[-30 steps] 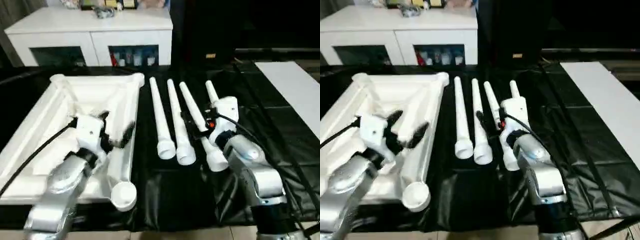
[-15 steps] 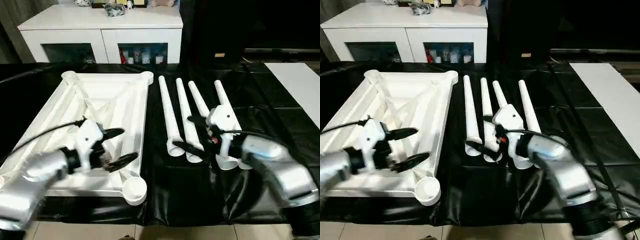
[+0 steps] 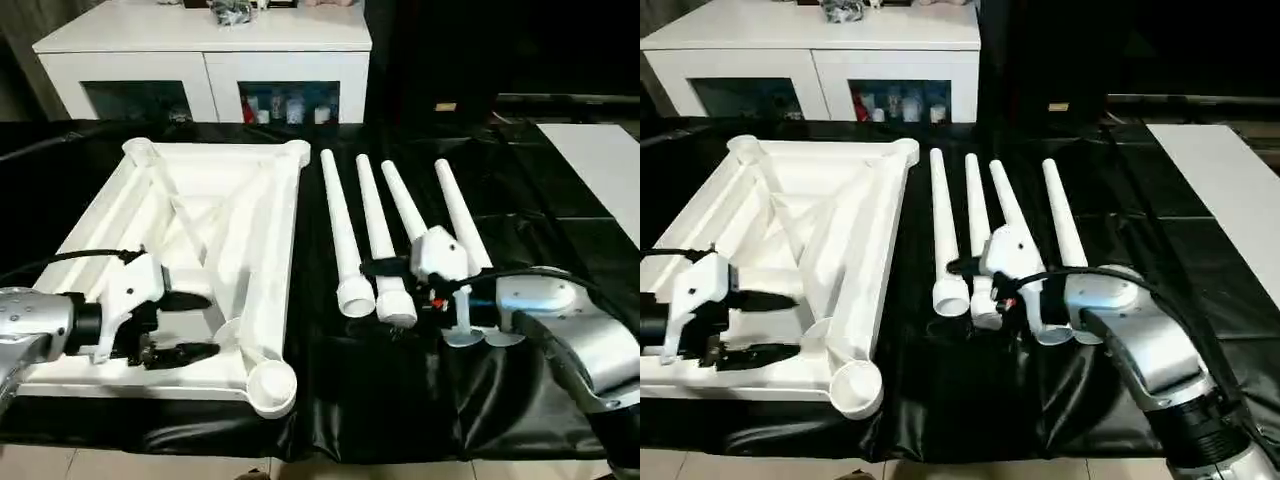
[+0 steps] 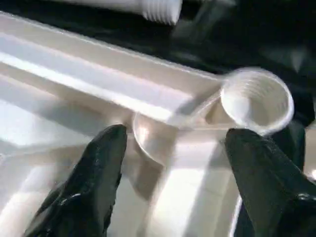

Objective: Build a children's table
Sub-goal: Move to table

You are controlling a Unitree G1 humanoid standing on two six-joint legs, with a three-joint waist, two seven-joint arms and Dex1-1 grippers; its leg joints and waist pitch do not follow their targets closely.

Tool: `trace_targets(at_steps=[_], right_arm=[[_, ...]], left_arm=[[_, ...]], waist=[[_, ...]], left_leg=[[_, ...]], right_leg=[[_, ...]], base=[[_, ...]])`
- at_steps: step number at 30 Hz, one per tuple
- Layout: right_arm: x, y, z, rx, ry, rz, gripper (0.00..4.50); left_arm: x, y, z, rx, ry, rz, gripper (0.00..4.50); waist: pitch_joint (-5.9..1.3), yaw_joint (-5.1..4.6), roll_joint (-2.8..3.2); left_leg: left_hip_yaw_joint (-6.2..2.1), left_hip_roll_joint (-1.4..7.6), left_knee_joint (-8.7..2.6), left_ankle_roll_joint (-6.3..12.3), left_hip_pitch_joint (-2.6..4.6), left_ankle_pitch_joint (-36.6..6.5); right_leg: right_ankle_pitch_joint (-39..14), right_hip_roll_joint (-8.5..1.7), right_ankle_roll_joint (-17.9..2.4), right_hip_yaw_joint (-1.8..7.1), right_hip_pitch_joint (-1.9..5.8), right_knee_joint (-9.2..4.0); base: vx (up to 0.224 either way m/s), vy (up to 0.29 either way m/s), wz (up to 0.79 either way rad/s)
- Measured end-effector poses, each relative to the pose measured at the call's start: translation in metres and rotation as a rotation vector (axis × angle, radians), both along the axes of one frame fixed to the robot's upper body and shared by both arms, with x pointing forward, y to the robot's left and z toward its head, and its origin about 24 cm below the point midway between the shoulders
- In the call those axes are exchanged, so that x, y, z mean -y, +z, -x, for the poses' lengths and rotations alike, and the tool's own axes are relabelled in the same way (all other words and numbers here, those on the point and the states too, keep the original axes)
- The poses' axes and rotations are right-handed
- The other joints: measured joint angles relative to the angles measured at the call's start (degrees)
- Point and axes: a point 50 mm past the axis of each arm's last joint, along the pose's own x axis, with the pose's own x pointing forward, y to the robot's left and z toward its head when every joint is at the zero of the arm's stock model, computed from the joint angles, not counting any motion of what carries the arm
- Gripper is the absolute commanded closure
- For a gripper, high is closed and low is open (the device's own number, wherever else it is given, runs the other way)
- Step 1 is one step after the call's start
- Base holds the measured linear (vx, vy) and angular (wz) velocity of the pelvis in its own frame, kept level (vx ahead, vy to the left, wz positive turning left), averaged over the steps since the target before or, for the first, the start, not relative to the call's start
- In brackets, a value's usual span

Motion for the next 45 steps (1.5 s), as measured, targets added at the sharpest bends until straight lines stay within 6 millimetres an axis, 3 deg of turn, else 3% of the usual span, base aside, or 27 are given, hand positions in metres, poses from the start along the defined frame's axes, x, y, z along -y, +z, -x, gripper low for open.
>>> trace_targets(at_steps=[10, 14, 23, 33, 40, 45], right_arm=[[-0.004, -0.004, 0.003, -0.018, 0.046, 0.026, 0.00], [-0.004, -0.006, 0.005, -0.025, 0.064, 0.041, 0.00], [-0.005, -0.007, 0.009, -0.051, 0.097, 0.064, 0.00], [-0.010, -0.006, 0.012, -0.045, 0.111, 0.063, 0.00], [-0.018, -0.009, 0.013, -0.049, 0.118, 0.049, 0.00], [-0.019, -0.012, 0.009, -0.041, 0.091, 0.059, 0.00]], left_arm=[[-0.009, -0.019, -0.003, -0.048, -0.047, -0.110, 1.99], [-0.013, -0.023, -0.015, -0.011, -0.050, -0.155, 2.32], [-0.016, -0.032, -0.027, -0.015, -0.059, -0.188, 3.15], [-0.023, -0.037, -0.026, -0.043, -0.091, -0.239, 4.09], [-0.025, -0.039, -0.027, -0.011, -0.101, -0.272, 4.48], [-0.033, -0.042, -0.033, 0.050, 0.001, -0.299, 4.48]], waist=[[-0.07, 1.12, -0.23], [-0.16, 1.50, -0.38], [-0.24, 1.36, -0.50], [-0.25, 1.09, -0.52], [-0.26, 0.98, -0.53], [-0.27, 0.83, -0.54]], left_leg=[[0.06, 0.04, 0.00, -0.01, 0.10, 0.0], [0.09, 0.05, 0.00, -0.01, 0.07, 0.0], [0.13, 0.07, 0.00, -0.02, 0.07, 0.0], [0.14, 0.10, 0.00, -0.02, 0.09, 0.0], [0.19, 0.11, -0.01, -0.02, 0.18, 0.0], [0.16, 0.12, -0.03, -0.03, 0.30, 0.0]], right_leg=[[-0.1, -0.01, 0.2, 0.02, 0.06, 0.03], [0.0, -0.03, 0.1, 0.01, 0.08, 0.03], [0.1, -0.05, -0.1, 0.01, 0.08, 0.03], [0.1, -0.04, -0.1, 0.01, 0.08, 0.04], [0.1, -0.05, -0.1, 0.02, 0.10, 0.08], [0.0, -0.05, 0.0, -0.04, 0.13, 0.13]], base=[[0.000, 0.000, 0.00], [0.000, 0.000, 0.00], [0.000, 0.000, 0.00], [0.000, 0.000, 0.00], [0.000, 0.000, 0.00], [0.000, 0.000, 0.00]])
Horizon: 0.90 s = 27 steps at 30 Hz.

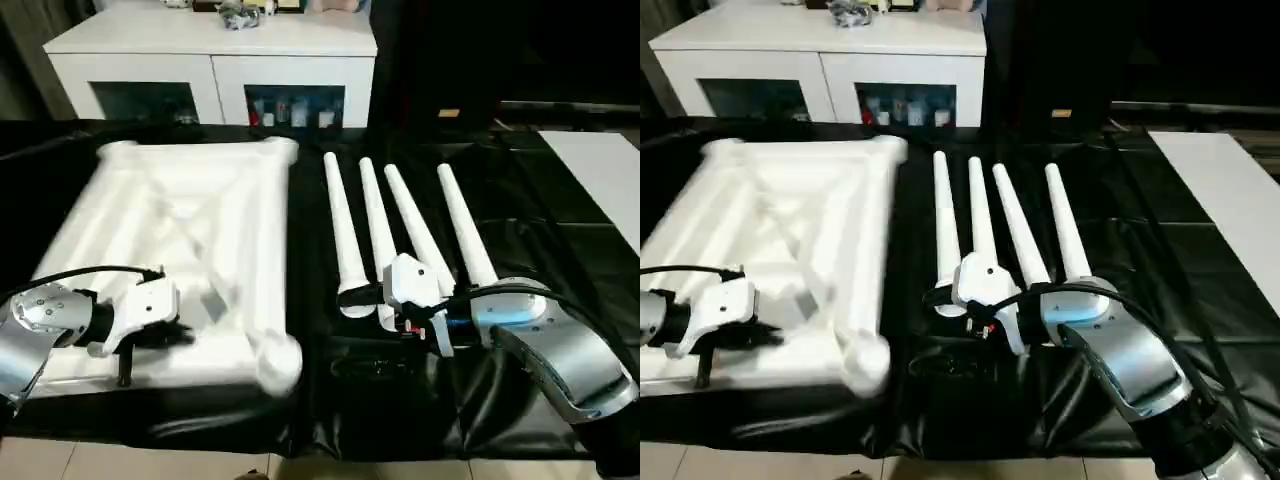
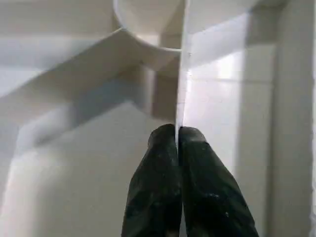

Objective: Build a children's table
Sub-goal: Move to table

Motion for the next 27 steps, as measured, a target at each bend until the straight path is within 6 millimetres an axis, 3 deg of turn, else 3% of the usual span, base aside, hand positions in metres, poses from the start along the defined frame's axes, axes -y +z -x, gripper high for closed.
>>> trace_targets(at_steps=[8, 16, 25, 26, 27], right_arm=[[-0.002, -0.001, -0.006, 0.039, -0.038, 0.007, 0.00], [-0.001, 0.001, -0.017, 0.076, -0.078, 0.017, 0.00], [-0.004, 0.001, -0.019, 0.099, -0.096, 0.014, 0.00], [-0.005, 0.001, -0.019, 0.100, -0.097, 0.010, 0.00], [-0.006, 0.001, -0.019, 0.100, -0.097, 0.008, 0.00]], left_arm=[[-0.021, 0.000, -0.012, 0.145, 0.148, -0.071, 4.48], [-0.034, 0.006, -0.025, 0.257, 0.159, -0.161, 4.48], [-0.041, 0.007, -0.033, 0.308, 0.146, -0.218, 4.48], [-0.041, 0.007, -0.034, 0.313, 0.143, -0.219, 4.03], [-0.041, 0.007, -0.035, 0.318, 0.139, -0.218, 3.91]], waist=[[0.01, 0.12, -0.37], [0.24, 0.39, -1.04], [0.30, 0.67, -1.09], [0.31, 0.70, -1.07], [0.32, 0.79, -1.05]], left_leg=[[-0.08, 0.00, -0.14, -0.01, 0.67, 0.0], [-0.08, 0.03, -0.14, -0.04, 0.47, 0.0], [-0.09, 0.12, -0.14, -0.11, 0.39, 0.0], [-0.09, 0.15, -0.14, -0.14, 0.38, 0.0], [-0.09, 0.18, -0.14, -0.18, 0.37, 0.0]], right_leg=[[0.0, 0.00, 0.0, -0.08, -0.05, -0.01], [0.4, -0.01, -0.4, -0.14, -0.14, -0.05], [0.4, -0.02, -0.5, -0.28, -0.13, -0.07], [0.4, -0.03, -0.5, -0.31, -0.13, -0.07], [0.4, -0.03, -0.5, -0.36, -0.13, -0.07]], base=[[0.000, 0.000, 0.00], [0.000, 0.000, 0.00], [0.000, 0.000, 0.00], [0.000, 0.000, 0.00], [0.000, 0.000, 0.00]])
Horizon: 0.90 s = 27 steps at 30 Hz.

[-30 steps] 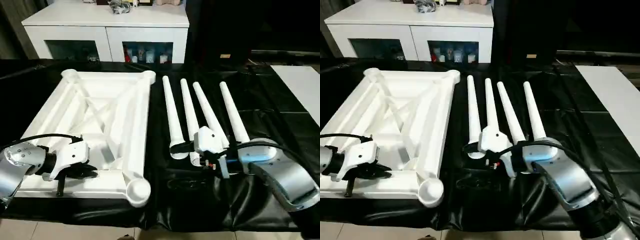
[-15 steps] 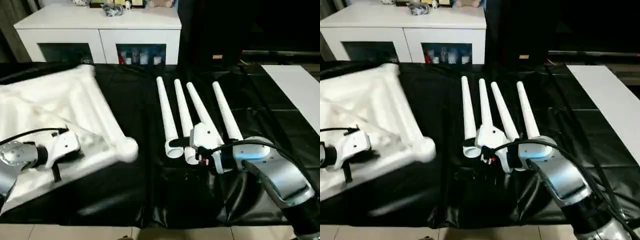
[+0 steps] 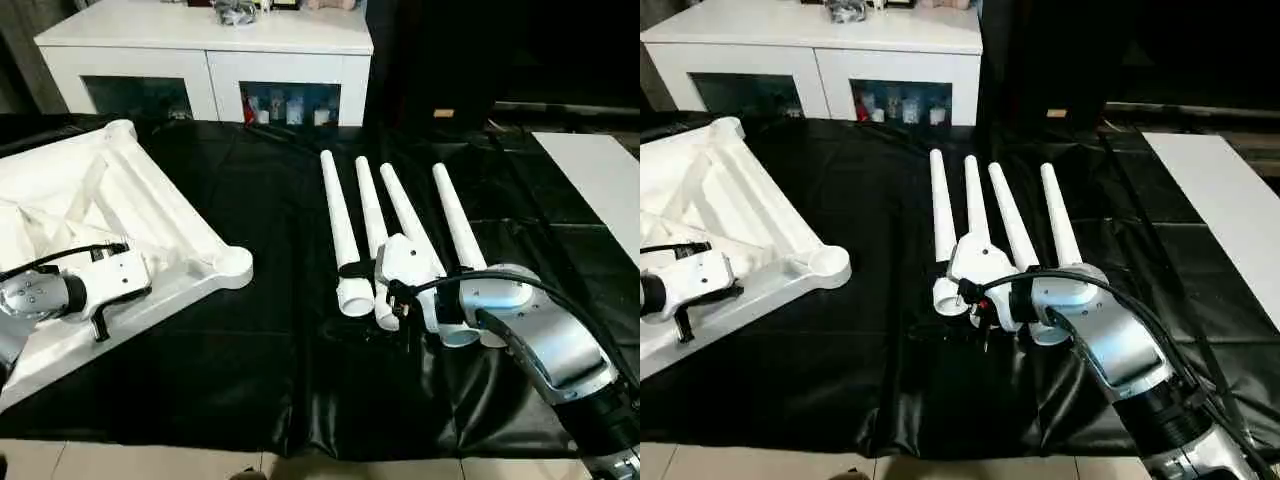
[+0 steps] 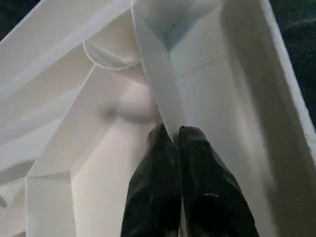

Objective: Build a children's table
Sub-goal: Move to table

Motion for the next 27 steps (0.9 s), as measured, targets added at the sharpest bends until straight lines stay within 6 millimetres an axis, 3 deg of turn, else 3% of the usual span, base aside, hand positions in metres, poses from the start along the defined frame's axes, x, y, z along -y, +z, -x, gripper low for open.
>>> trace_targets(at_steps=[4, 5, 9, 10, 12, 15, 17, 20, 24, 27], right_arm=[[-0.002, 0.001, -0.001, 0.005, -0.005, -0.009, 0.00], [-0.004, 0.001, -0.001, 0.007, -0.009, -0.016, 0.00], [-0.009, 0.003, -0.002, 0.014, -0.036, -0.054, 0.00], [-0.009, 0.004, -0.003, 0.018, -0.055, -0.062, 0.00], [-0.010, 0.008, -0.008, 0.043, -0.149, -0.137, 0.00], [-0.008, 0.002, -0.013, 0.067, -0.389, -0.242, 0.00], [-0.001, -0.003, -0.019, 0.073, -0.594, -0.285, 0.00], [0.013, -0.007, -0.024, 0.116, -0.782, -0.275, 0.00], [0.025, -0.015, -0.020, 0.099, -0.933, -0.314, 0.00], [0.024, -0.015, -0.016, 0.086, -0.948, -0.350, 0.00]], left_arm=[[0.008, 0.018, -0.011, 0.123, -0.060, 0.021, 3.66], [0.008, 0.026, -0.014, 0.166, -0.053, 0.053, 3.44], [0.002, 0.050, -0.018, 0.270, 0.008, 0.201, 3.28], [0.000, 0.054, -0.019, 0.287, 0.024, 0.237, 3.03], [-0.001, 0.064, -0.020, 0.378, 0.101, 0.362, 2.97], [0.007, 0.060, -0.014, 0.526, 0.273, 0.565, 2.92], [0.027, 0.046, -0.002, 0.582, 0.414, 0.744, 2.92], [0.058, 0.022, 0.012, 0.565, 0.524, 0.862, 2.92], [0.095, 0.021, 0.027, 0.625, 0.537, 0.960, 2.92], [0.121, 0.023, 0.036, 0.612, 0.500, 0.963, 2.92]], waist=[[0.02, 0.86, 0.04], [0.04, 0.91, 0.09], [0.16, 0.85, 0.49], [0.17, 0.83, 0.51], [0.13, 0.83, 0.81], [-0.05, 0.57, 1.48], [-0.03, 0.50, 1.87], [0.01, 0.39, 1.90], [0.01, 0.07, 1.91], [0.01, -0.20, 1.91]], left_leg=[[0.00, 0.17, 0.00, -0.15, -0.02, 0.1], [0.00, 0.19, 0.00, -0.24, -0.03, 0.1], [-0.01, 0.19, 0.00, -0.34, -0.01, 0.2], [-0.01, 0.19, 0.00, -0.35, -0.01, 0.2], [-0.03, 0.20, 0.00, -0.41, -0.01, 0.2], [-0.01, 0.18, -0.01, -0.51, -0.04, 0.2], [-0.01, 0.19, 0.01, -0.53, -0.12, 0.2], [-0.03, 0.26, 0.03, -0.59, -0.28, 0.3], [-0.10, 0.31, 0.03, -0.60, -0.47, 0.3], [-0.09, 0.28, 0.02, -0.48, -0.63, 0.4]], right_leg=[[0.0, -0.03, 0.0, -0.28, 0.08, 0.00], [0.0, -0.03, -0.1, -0.31, 0.08, 0.00], [0.1, -0.05, -0.2, -0.34, 0.08, 0.01], [0.1, -0.05, -0.2, -0.35, 0.08, 0.02], [0.1, -0.06, -0.2, -0.36, 0.07, 0.03], [0.1, -0.11, -0.2, -0.38, 0.07, 0.03], [0.1, -0.15, -0.2, -0.44, 0.07, 0.00], [0.0, -0.14, -0.1, -0.55, 0.03, -0.01], [-0.1, -0.09, 0.1, -0.61, 0.00, -0.03], [-0.2, -0.14, 0.2, -0.52, 0.04, -0.03]], base=[[0.000, 0.000, 0.00], [0.000, 0.000, 0.00], [0.000, 0.000, 0.00], [0.000, 0.000, 0.00], [0.000, 0.000, 0.00], [0.000, 0.000, 0.00], [0.000, 0.000, 0.00], [0.000, 0.000, 0.00], [0.000, 0.000, 0.00], [0.000, 0.000, 0.00]])
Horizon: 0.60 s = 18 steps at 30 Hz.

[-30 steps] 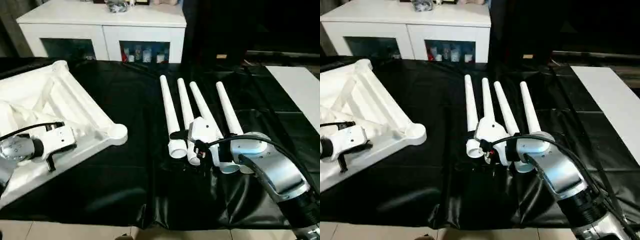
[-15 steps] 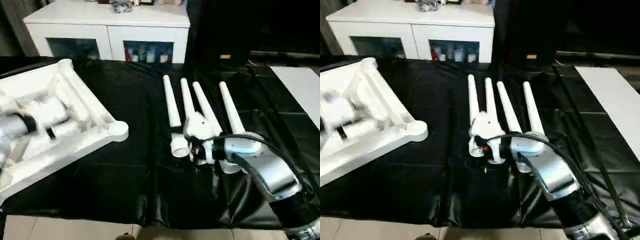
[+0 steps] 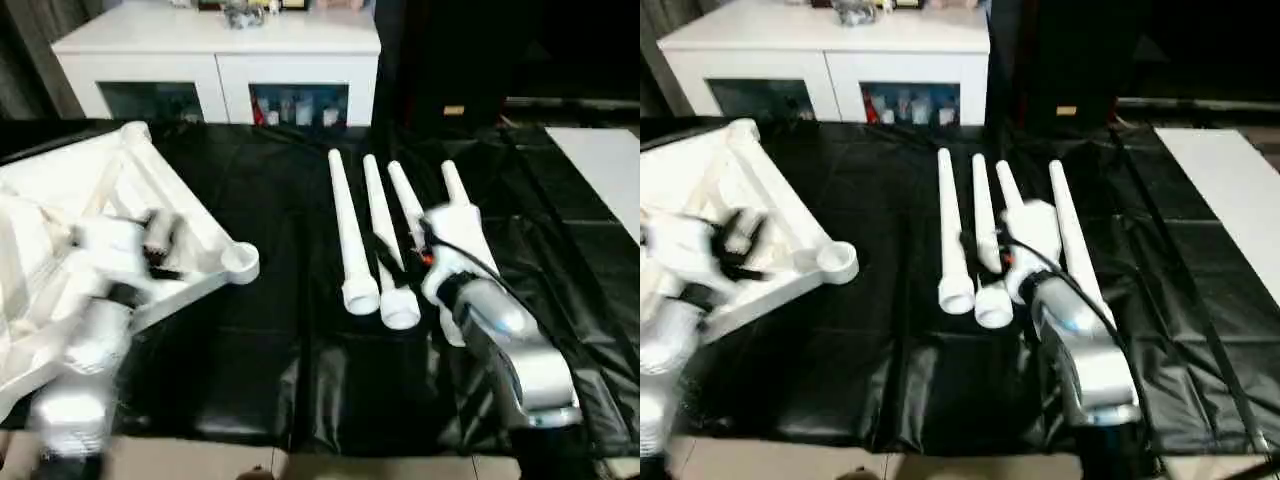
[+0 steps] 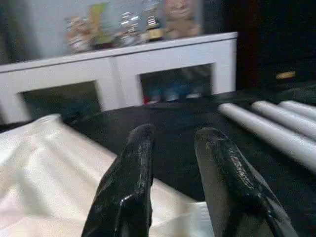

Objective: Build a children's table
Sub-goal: Move to table

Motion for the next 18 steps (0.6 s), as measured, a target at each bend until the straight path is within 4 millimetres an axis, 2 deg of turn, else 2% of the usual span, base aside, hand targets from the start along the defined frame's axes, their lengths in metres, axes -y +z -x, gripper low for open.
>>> trace_targets(at_steps=[2, 3, 4, 5, 6, 7, 9, 10, 11, 12, 13, 14, 15, 16, 17, 18], right_arm=[[0.000, -0.001, 0.001, 0.000, 0.010, 0.016, 0.00], [0.000, -0.001, 0.002, -0.001, 0.016, 0.025, 0.00], [-0.001, -0.002, 0.002, -0.003, 0.024, 0.032, 0.00], [0.000, -0.002, 0.002, -0.004, 0.027, 0.041, 0.00], [0.000, -0.003, 0.003, -0.004, 0.029, 0.047, 0.00], [-0.002, -0.003, 0.003, -0.005, 0.038, 0.049, 0.00], [-0.005, -0.006, 0.005, -0.016, 0.058, 0.057, 0.00], [-0.007, -0.007, 0.005, -0.018, 0.072, 0.057, 0.00], [-0.011, -0.008, 0.006, -0.022, 0.090, 0.058, 0.00], [-0.016, -0.009, 0.007, -0.026, 0.111, 0.061, 0.00], [-0.018, -0.010, 0.007, -0.028, 0.119, 0.060, 0.00], [-0.018, -0.010, 0.007, -0.029, 0.118, 0.060, 0.00], [-0.017, -0.011, 0.007, -0.032, 0.115, 0.060, 0.00], [-0.016, -0.013, 0.006, -0.039, 0.109, 0.063, 0.00], [-0.012, -0.018, 0.006, -0.056, 0.094, 0.066, 0.00], [-0.010, -0.021, 0.006, -0.070, 0.087, 0.074, 0.00]], left_arm=[[0.013, 0.002, 0.004, -0.024, -0.018, -0.013, 2.92], [0.017, 0.001, 0.006, -0.035, -0.027, -0.023, 2.92], [0.019, 0.001, 0.008, -0.047, -0.029, -0.037, 2.92], [0.021, -0.001, 0.011, -0.062, -0.025, -0.054, 2.92], [0.022, -0.003, 0.012, -0.073, -0.023, -0.061, 2.92], [0.022, -0.004, 0.013, -0.082, -0.015, -0.068, 2.92], [0.019, -0.007, 0.017, -0.104, 0.019, -0.068, 2.92], [0.017, -0.008, 0.018, -0.108, 0.031, -0.068, 2.92], [0.015, -0.009, 0.019, -0.115, 0.046, -0.071, 2.92], [0.011, -0.010, 0.020, -0.125, 0.070, -0.079, 2.92], [0.007, -0.010, 0.020, -0.131, 0.085, -0.087, 2.92], [0.005, -0.010, 0.020, -0.138, 0.097, -0.094, 2.92], [0.004, -0.011, 0.021, -0.141, 0.105, -0.094, 2.92], [0.005, -0.012, 0.021, -0.145, 0.106, -0.091, 2.92], [0.010, -0.012, 0.020, -0.145, 0.091, -0.082, 2.92], [0.013, -0.013, 0.021, -0.146, 0.084, -0.075, 2.92]], waist=[[-0.02, 0.20, 0.03], [-0.09, 0.54, 0.17], [-0.18, 1.05, 0.31], [-0.32, 1.52, 0.60], [-0.31, 1.84, 0.64], [-0.33, 1.97, 0.79], [-0.35, 1.73, 0.82], [-0.37, 1.44, 0.85], [-0.35, 1.04, 0.88], [-0.33, -0.21, 0.94], [-0.29, -1.01, 0.89], [-0.26, -2.05, 0.40], [-0.28, -2.76, -0.28], [-0.29, -3.49, -0.39], [-0.29, -3.14, -0.97], [-0.33, -2.41, -0.77]], left_leg=[[-0.15, -0.16, 0.28, 0.87, -0.10, 0.2], [-0.55, -0.20, 0.84, 1.43, -0.27, -0.1], [-1.22, -0.16, 1.59, 2.33, -0.44, -0.6], [-2.88, -0.19, 3.19, 3.40, -1.21, -1.2], [-3.70, -0.15, 3.43, 3.92, -1.49, -1.5], [-3.84, 0.01, 3.20, 3.84, -1.56, -1.5], [-2.42, -0.70, 2.70, 2.82, -1.11, -0.9], [-1.56, -0.95, 2.38, 2.81, -1.09, -0.8], [-0.61, -1.24, 2.16, 3.32, -0.99, -0.4], [0.45, -1.85, 1.96, 4.30, -0.96, -0.2], [1.45, -2.22, 1.70, 4.95, -0.95, -0.1], [2.85, -2.74, 1.27, 5.65, -0.95, 0.1], [3.98, -3.37, 0.85, 6.20, -0.91, 0.4], [4.91, -3.68, 0.46, 6.74, -0.96, 0.7], [4.64, -4.24, 1.95, 7.11, -1.18, -0.8], [1.00, -4.52, 5.51, 7.21, -1.84, -2.5]], right_leg=[[0.0, -0.20, 0.1, 0.12, 0.00, 0.01], [0.0, -0.25, 0.2, 0.19, 0.00, 0.05], [0.0, -0.29, 0.3, 0.32, 0.00, 0.12], [0.0, -0.47, 0.8, 0.35, -0.01, 0.22], [0.0, -0.92, 1.2, 0.39, -0.06, 0.48], [-0.1, -1.43, 1.7, 0.53, -0.08, 0.70], [-0.2, -2.36, 2.0, 1.55, 0.11, 0.15], [-0.2, -3.04, 2.0, 1.55, 0.18, -0.41], [-0.2, -3.56, 1.8, 1.62, -0.08, -0.72], [-0.7, -4.19, 0.8, 1.45, -0.11, -0.40], [-1.8, -4.82, -0.8, 0.95, -0.48, 1.04], [-2.8, -4.92, -1.1, -0.55, -0.77, 2.39], [-2.8, -4.81, -0.8, -1.30, -0.77, 2.83], [-2.1, -4.90, 0.8, -1.05, -0.65, 2.73], [-0.6, -6.17, 4.6, 0.41, -0.32, 1.51], [0.1, -6.58, 5.1, 0.76, -0.41, 1.15]], base=[[0.000, 0.000, 0.00], [0.000, 0.000, 0.00], [-0.003, 0.076, -0.06], [-0.010, 0.110, -0.04], [-0.010, 0.110, -0.04], [-0.027, 0.160, 0.08], [-0.026, 0.203, 0.12], [-0.027, 0.225, 0.14], [-0.041, 0.244, 0.20], [-0.041, 0.244, 0.20], [-0.053, 0.236, 0.21], [-0.058, 0.188, 0.13], [-0.058, 0.188, 0.13], [-0.068, 0.161, 0.21], [-0.018, 0.165, 0.01], [-0.018, 0.165, 0.01]])
